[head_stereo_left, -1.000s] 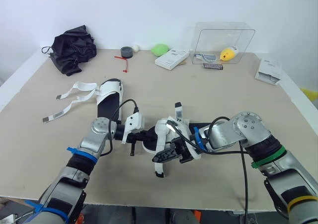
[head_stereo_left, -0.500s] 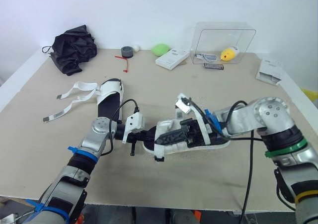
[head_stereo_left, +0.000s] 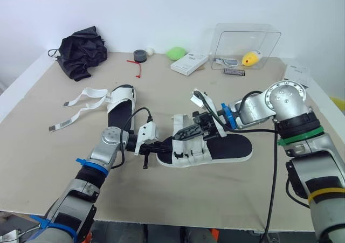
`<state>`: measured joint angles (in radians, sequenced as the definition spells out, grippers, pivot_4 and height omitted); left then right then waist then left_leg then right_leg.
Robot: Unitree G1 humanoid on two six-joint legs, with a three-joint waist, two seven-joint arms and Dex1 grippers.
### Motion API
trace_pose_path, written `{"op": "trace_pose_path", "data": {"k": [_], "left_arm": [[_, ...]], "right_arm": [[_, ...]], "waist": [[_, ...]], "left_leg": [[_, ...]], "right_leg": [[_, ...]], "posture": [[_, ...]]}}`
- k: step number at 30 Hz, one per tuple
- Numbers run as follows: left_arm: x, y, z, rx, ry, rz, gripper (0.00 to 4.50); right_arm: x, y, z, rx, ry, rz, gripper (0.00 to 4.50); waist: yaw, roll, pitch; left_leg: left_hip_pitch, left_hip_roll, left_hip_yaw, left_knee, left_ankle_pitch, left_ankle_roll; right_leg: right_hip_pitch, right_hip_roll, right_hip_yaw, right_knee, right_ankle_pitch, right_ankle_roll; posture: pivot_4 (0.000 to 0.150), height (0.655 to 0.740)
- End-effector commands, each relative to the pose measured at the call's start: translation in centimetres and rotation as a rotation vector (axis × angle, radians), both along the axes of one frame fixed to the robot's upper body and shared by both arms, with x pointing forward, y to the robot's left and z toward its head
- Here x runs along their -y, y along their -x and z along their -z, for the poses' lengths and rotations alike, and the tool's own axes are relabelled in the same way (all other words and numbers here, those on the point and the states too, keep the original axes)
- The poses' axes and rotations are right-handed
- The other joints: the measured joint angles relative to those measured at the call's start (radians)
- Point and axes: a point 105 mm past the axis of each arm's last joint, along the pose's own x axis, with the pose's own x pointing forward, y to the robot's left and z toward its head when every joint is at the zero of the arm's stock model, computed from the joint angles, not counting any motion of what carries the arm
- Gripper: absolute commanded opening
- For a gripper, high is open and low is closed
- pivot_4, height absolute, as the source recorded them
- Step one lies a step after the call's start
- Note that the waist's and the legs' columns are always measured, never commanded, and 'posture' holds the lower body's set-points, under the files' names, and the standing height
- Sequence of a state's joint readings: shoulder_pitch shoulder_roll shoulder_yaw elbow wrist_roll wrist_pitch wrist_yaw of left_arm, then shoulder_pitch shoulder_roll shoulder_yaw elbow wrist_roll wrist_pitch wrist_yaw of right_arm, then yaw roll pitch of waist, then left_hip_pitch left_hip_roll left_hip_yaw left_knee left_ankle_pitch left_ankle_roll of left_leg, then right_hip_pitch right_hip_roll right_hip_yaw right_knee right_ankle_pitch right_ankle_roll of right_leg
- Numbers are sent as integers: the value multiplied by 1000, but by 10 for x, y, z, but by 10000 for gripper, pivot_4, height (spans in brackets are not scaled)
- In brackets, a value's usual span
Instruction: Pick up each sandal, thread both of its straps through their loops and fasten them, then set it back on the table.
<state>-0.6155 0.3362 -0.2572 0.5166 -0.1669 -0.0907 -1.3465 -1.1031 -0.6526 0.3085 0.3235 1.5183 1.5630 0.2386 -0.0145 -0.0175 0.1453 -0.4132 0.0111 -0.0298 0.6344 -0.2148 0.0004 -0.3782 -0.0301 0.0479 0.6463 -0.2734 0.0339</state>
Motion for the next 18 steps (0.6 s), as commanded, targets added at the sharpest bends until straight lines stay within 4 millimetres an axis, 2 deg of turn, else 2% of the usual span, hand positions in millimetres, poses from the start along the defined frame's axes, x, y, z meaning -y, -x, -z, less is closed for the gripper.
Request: {"op": "trace_pose_path", "data": {"k": [1, 4, 18], "left_arm": [[-11, 16, 54, -156, -157, -26, 0], [-11, 16, 54, -154, -157, -29, 0], [-12, 19, 55, -156, -157, -36, 0]], "right_arm": [[0, -8, -17, 36, -26, 6, 506], [-1, -12, -19, 39, -24, 6, 506], [2, -10, -3, 6, 7, -28, 506]], "waist": [[0, 1, 0], [0, 1, 0], [0, 1, 0]], "left_leg": [[0, 0, 0, 0, 0, 0], [0, 0, 1, 0, 0, 0], [0, 0, 0, 0, 0, 0]], "right_leg": [[0, 0, 0, 0, 0, 0], [0, 3, 0, 0, 0, 0], [0, 5, 1, 1, 0, 0]], "posture": [[1500, 7400], [1500, 7400], [1500, 7400]]}}
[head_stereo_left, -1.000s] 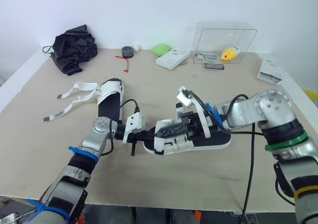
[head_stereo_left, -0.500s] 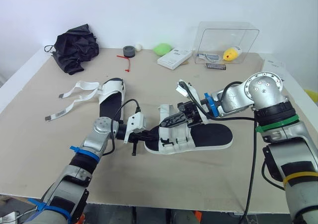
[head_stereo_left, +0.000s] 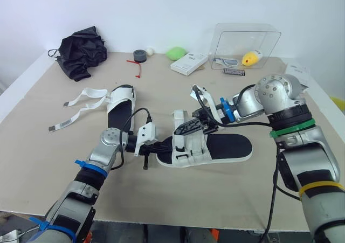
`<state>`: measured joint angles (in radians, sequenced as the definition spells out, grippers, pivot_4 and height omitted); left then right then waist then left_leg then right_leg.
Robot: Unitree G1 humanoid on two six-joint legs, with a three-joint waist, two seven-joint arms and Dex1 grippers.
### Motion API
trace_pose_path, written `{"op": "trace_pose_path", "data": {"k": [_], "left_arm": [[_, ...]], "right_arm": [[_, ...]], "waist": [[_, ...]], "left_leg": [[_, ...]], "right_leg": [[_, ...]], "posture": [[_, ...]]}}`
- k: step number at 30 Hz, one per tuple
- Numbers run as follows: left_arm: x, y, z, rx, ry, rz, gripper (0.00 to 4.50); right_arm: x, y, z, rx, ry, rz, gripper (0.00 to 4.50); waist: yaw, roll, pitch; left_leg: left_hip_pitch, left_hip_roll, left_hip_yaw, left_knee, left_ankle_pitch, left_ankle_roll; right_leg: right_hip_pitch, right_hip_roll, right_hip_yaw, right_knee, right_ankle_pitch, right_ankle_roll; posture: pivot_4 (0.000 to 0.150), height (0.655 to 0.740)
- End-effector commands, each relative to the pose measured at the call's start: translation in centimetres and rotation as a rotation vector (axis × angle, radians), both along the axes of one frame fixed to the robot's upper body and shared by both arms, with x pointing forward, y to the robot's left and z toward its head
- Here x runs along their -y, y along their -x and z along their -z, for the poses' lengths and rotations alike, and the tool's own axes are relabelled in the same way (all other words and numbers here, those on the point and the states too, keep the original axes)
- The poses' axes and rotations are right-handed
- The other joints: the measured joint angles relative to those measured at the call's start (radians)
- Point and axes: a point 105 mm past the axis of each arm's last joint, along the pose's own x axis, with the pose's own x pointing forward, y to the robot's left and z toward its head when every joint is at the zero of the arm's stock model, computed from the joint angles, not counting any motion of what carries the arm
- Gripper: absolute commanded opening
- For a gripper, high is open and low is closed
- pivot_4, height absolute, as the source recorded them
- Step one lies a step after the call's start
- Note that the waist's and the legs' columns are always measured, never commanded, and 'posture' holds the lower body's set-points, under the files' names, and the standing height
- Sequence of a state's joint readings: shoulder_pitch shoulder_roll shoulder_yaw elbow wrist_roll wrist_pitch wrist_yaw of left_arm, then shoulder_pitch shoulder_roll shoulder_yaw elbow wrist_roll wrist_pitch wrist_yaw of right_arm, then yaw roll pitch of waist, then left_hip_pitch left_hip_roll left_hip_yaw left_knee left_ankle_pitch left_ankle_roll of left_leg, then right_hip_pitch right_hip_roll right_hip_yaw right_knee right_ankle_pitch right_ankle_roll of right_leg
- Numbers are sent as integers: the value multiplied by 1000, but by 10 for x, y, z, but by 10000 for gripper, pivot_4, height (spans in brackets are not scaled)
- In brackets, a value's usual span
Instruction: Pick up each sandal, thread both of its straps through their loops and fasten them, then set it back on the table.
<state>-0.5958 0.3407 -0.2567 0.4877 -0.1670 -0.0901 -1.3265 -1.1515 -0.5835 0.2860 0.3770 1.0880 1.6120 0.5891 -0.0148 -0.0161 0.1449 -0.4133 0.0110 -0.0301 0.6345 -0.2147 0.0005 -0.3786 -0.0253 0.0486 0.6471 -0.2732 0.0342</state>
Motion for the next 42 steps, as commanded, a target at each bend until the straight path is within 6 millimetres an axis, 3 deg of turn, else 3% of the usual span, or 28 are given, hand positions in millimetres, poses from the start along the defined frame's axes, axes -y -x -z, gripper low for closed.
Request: {"op": "trace_pose_path", "data": {"k": [1, 10, 15, 23, 36, 42], "left_arm": [[-12, 17, 55, -169, -160, -22, 0], [-10, 19, 55, -172, -156, -20, 0], [-10, 19, 56, -174, -155, -21, 0], [-10, 20, 56, -177, -153, -25, 0], [-14, 21, 56, -178, -155, -37, 0], [-15, 22, 56, -181, -157, -34, 0]], "right_arm": [[-1, 5, -6, 18, -19, -32, 506], [2, 12, 10, -15, 17, -54, 506], [4, 6, 15, -18, 49, -23, 506], [14, -10, 44, 38, 213, 43, 506], [5, 16, 20, 151, 47, -212, 506], [9, 14, 25, 252, 104, -269, 506]], "waist": [[0, 0, 0], [0, 1, 0], [0, 1, 0], [0, 2, -2], [-2, 2, -1], [-2, 2, -1]], "left_leg": [[0, 0, 0, 0, 0, 0], [0, 0, 0, 0, 0, 0], [0, 0, 0, 0, 0, 0], [1, 0, 0, 0, 0, 0], [1, -1, -1, 0, 0, 0], [1, -1, -1, 0, 0, 0]], "right_leg": [[0, 0, 0, 0, 0, 0], [0, 0, 0, 0, 0, 0], [0, 0, 0, 0, 0, 0], [1, 1, 0, 0, 0, 1], [1, 1, 1, 0, -2, 3], [1, 1, 1, 0, -2, 3]], "posture": [[1500, 7400], [1500, 7400], [1500, 7400], [1500, 7400], [1500, 7400], [1500, 7400]]}}
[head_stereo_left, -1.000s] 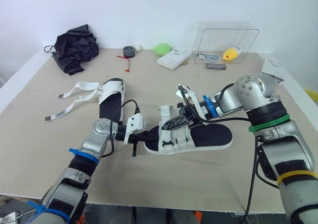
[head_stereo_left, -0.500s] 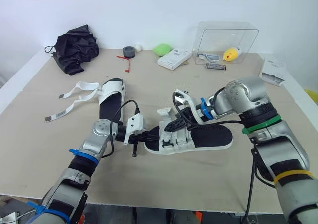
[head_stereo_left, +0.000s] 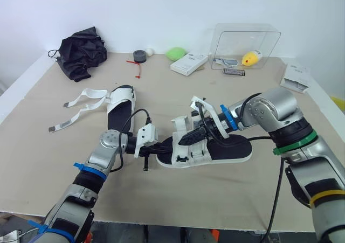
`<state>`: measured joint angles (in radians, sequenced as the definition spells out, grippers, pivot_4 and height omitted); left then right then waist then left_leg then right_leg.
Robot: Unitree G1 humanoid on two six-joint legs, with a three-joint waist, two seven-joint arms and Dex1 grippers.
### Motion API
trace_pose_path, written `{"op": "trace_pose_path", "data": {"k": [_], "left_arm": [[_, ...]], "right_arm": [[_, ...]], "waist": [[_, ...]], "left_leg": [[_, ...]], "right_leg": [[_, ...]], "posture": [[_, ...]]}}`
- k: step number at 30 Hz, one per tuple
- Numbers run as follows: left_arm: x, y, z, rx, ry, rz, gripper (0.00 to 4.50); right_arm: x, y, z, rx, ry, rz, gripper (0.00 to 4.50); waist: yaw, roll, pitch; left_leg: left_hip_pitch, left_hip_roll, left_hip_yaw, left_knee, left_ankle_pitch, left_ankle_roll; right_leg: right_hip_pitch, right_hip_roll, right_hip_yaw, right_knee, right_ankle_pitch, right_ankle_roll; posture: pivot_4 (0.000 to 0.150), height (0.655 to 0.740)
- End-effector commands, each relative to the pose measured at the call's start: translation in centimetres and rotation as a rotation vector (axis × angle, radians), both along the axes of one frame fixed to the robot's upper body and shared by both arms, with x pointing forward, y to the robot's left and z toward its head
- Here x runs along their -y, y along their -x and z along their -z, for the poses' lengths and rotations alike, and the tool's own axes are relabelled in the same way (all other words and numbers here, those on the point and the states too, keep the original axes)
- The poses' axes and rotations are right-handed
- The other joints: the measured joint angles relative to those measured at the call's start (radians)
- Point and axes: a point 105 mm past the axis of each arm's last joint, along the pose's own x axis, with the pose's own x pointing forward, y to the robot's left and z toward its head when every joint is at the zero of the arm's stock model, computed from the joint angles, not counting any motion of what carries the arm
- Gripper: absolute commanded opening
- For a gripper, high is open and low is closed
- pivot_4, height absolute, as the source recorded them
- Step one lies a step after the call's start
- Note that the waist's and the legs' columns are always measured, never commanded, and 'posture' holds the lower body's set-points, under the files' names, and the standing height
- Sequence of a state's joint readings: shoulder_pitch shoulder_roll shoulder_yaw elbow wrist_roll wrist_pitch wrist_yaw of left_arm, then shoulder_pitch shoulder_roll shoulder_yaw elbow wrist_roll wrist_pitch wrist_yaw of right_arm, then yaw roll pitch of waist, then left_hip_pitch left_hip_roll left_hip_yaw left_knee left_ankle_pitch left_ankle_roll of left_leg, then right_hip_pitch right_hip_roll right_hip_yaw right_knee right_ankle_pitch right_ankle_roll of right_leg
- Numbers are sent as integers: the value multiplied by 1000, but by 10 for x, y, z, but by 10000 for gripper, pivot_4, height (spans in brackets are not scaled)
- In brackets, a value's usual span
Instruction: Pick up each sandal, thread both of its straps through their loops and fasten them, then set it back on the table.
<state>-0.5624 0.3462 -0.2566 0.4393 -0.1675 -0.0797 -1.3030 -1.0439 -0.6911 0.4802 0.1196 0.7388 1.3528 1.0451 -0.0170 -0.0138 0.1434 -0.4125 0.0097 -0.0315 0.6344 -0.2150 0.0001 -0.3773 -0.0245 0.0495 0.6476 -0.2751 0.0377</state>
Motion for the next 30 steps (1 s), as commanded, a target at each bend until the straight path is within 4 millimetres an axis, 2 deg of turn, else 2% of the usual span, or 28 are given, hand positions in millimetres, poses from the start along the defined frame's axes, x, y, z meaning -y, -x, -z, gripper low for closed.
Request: {"op": "trace_pose_path", "data": {"k": [1, 9, 13, 19, 21, 24, 30], "left_arm": [[-14, 18, 55, -191, -161, -17, 0], [-14, 20, 55, -192, -159, -18, 0], [-15, 21, 56, -196, -160, -22, 0], [-15, 22, 56, -198, -157, -26, 0], [-15, 22, 56, -198, -156, -29, 0], [-15, 22, 56, -198, -154, -34, 0], [-15, 23, 56, -201, -155, -39, 0]], "right_arm": [[0, -2, 8, 90, 64, -45, 506], [-10, -9, 12, 252, 114, -132, 506], [-6, -6, 4, 256, 87, -185, 506], [-12, 6, -3, 231, 40, -270, 506], [-15, 13, 1, 225, 44, -301, 506], [-18, 17, 19, 239, 95, -312, 506], [-6, 37, 41, 263, 181, -423, 506]], "waist": [[0, 0, 0], [-1, 0, 0], [-1, 0, 0], [-1, 0, 0], [-1, 0, 0], [-1, 0, 0], [-4, 1, -1]], "left_leg": [[0, 0, 0, 0, 0, 0], [1, 0, 0, 0, 0, 0], [1, 0, 0, 0, 0, 0], [1, 0, 0, 0, -1, -1], [1, 0, 0, 0, -1, -2], [1, 0, -1, 0, -2, -2], [6, 1, -1, 0, -2, -2]], "right_leg": [[0, 0, 0, 0, 0, 0], [0, 0, 0, 0, 0, 0], [1, 0, 0, 1, 0, 0], [0, 0, 0, 1, 0, -1], [0, 0, 0, 1, 0, -1], [1, 0, -1, 1, 0, -1], [4, 0, -1, 1, -1, -2]], "posture": [[1500, 7400], [1500, 7400], [1500, 7400], [1500, 7400], [1500, 7400], [1500, 7400], [1500, 7400]]}}
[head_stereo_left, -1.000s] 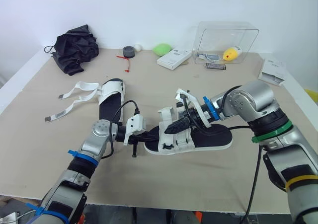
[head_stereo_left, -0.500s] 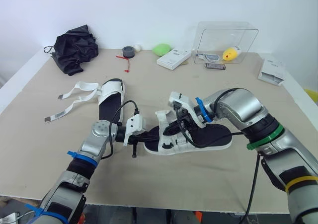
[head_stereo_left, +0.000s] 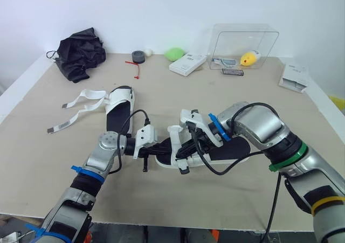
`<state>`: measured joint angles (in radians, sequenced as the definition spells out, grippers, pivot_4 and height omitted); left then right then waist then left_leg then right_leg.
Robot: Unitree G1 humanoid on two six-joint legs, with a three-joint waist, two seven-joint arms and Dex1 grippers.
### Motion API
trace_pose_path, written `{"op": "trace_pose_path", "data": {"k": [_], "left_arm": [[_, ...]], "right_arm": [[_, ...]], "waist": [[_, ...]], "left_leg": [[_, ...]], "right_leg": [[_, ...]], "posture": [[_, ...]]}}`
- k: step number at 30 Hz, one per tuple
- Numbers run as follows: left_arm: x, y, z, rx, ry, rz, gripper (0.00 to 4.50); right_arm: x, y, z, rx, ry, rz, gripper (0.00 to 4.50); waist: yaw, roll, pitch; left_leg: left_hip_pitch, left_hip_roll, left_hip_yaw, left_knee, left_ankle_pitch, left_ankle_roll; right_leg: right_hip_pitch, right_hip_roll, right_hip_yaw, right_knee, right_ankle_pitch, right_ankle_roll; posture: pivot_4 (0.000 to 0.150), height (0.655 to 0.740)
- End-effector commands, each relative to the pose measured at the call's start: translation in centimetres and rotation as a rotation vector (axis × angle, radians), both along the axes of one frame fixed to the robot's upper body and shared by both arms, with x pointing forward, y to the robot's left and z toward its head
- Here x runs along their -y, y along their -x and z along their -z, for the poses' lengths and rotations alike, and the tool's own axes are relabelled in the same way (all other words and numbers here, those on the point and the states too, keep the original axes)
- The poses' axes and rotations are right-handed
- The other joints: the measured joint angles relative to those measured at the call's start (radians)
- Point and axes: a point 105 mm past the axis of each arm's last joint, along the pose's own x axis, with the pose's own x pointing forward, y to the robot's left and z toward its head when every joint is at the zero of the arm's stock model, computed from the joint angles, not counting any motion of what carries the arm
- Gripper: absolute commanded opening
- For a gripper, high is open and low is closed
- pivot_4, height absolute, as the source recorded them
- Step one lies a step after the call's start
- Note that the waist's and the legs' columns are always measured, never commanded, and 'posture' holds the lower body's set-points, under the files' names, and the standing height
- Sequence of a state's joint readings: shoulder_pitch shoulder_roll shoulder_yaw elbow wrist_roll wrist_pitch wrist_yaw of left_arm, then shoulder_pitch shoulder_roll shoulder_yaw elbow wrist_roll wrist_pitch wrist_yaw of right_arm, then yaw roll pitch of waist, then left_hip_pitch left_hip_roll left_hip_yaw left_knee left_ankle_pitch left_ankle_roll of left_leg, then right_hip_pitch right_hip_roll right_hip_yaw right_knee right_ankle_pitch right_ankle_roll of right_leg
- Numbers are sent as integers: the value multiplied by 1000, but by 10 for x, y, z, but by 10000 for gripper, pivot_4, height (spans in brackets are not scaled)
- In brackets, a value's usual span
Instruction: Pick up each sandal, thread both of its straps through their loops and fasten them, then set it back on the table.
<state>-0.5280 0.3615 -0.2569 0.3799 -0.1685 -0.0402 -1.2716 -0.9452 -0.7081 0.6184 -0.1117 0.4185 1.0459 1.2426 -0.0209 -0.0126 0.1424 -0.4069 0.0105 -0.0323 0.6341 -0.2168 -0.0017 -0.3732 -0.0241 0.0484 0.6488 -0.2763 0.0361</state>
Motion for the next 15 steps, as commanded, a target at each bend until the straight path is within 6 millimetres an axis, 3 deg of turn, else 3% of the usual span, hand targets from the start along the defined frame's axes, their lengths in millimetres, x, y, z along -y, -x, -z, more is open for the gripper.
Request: {"op": "trace_pose_path", "data": {"k": [1, 5, 6, 8, 14, 15], "left_arm": [[-13, 20, 55, -195, -148, -8, 0], [-11, 19, 54, -194, -146, -5, 0], [-11, 19, 54, -193, -146, -4, 0], [-10, 19, 54, -193, -146, -2, 0], [-8, 18, 54, -189, -146, 3, 0], [-7, 18, 54, -188, -146, 4, 0]], "right_arm": [[10, 17, 20, 6, 95, -88, 506], [10, 12, 19, 24, 80, -66, 506], [8, 10, 14, 20, 53, -53, 7555], [7, 8, 1, 10, -7, -41, 13947], [19, 19, -50, -59, -201, -30, 40492], [23, 24, -58, -76, -243, -31, 40492]], "waist": [[1, 0, 0], [1, -1, -1], [1, -1, -1], [1, -1, -1], [2, 0, -1], [2, 0, 0]], "left_leg": [[0, 0, 0, 0, 0, 0], [0, 0, 0, 0, -1, -2], [0, -1, 0, 0, -1, -2], [0, -1, 0, 0, -1, -2], [0, 0, 0, 0, -1, -2], [0, 0, 0, 0, -1, -2]], "right_leg": [[0, 0, 0, 0, 0, 0], [1, 0, 0, 0, -1, 1], [1, 0, 0, 0, -1, 1], [1, 0, 0, 0, -1, 1], [1, 0, 0, 0, -1, 0], [1, -1, 0, 0, -1, 0]], "posture": [[1500, 7400], [1500, 7400], [1500, 7400], [1500, 7400], [1500, 7400], [1500, 7400]]}}
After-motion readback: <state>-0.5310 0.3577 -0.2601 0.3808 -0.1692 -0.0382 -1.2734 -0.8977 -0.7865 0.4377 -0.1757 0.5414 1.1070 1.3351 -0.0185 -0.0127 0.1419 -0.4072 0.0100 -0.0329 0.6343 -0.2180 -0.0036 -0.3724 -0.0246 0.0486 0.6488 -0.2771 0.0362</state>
